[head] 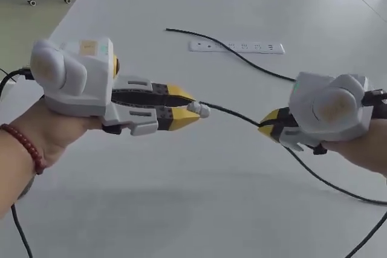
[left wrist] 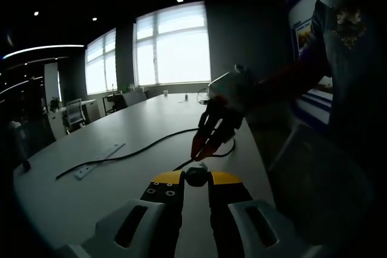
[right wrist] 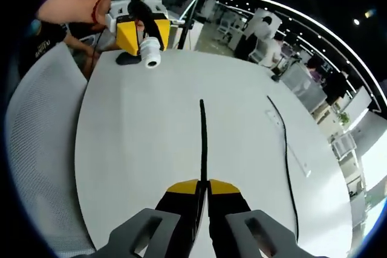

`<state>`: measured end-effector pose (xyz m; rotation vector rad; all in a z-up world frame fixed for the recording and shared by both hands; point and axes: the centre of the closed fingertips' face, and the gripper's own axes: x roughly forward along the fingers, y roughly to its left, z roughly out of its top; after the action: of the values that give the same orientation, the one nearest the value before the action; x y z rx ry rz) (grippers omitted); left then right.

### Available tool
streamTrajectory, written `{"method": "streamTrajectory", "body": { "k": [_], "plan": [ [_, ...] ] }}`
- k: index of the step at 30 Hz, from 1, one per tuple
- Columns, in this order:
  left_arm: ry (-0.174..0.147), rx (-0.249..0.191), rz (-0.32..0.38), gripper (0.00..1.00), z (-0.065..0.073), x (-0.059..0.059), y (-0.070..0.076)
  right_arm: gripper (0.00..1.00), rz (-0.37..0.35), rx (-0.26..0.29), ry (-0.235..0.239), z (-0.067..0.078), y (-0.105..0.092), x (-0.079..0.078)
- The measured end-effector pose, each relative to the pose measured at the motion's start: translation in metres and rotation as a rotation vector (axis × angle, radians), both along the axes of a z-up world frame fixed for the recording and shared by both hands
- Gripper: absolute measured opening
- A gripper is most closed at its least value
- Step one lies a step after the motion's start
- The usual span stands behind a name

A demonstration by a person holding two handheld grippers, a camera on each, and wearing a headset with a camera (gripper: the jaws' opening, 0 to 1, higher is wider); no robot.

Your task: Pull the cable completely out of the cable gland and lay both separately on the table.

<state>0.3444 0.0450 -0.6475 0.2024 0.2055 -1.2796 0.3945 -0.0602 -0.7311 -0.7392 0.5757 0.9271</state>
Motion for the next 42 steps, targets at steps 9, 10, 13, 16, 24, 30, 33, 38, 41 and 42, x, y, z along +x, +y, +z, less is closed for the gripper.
{"method": "streamTrajectory", "body": {
  "k": [9,10,13,16,24,30,33,38,41,42],
  "plan": [
    [0.0,-0.002,-0.001,0.16,-0.001,0.002,-0.003,0.0,-0.094,0.017,0.034,-0.012,-0.004,0.038],
    [-0.001,-0.002,0.0,0.16,-0.001,0.002,-0.003,0.0,-0.103,0.02,0.043,-0.014,-0.003,0.042],
    [0.003,-0.005,-0.002,0.16,-0.003,0.003,-0.004,0.0,-0.118,0.01,0.057,-0.022,-0.002,0.055],
    [0.005,0.004,-0.004,0.16,-0.008,0.005,-0.003,0.0,-0.124,0.013,0.067,-0.026,0.002,0.066],
    [0.017,0.008,0.007,0.16,-0.016,0.01,-0.001,0.0,-0.145,-0.014,0.104,-0.049,0.002,0.094],
    [0.025,0.004,0.009,0.16,-0.019,0.011,-0.001,0.0,-0.168,-0.029,0.127,-0.062,0.0,0.111],
    [0.031,0.006,0.006,0.16,-0.022,0.011,-0.001,0.0,-0.178,-0.034,0.139,-0.068,0.0,0.117],
    [0.035,0.003,0.009,0.16,-0.025,0.013,-0.002,0.0,-0.185,-0.044,0.167,-0.079,0.0,0.12],
    [0.037,0.003,0.008,0.16,-0.026,0.013,-0.003,0.0,-0.185,-0.048,0.182,-0.083,0.002,0.118],
    [0.039,0.001,0.008,0.16,-0.026,0.013,-0.003,0.0,-0.185,-0.051,0.184,-0.083,0.001,0.118]
  ]
}}
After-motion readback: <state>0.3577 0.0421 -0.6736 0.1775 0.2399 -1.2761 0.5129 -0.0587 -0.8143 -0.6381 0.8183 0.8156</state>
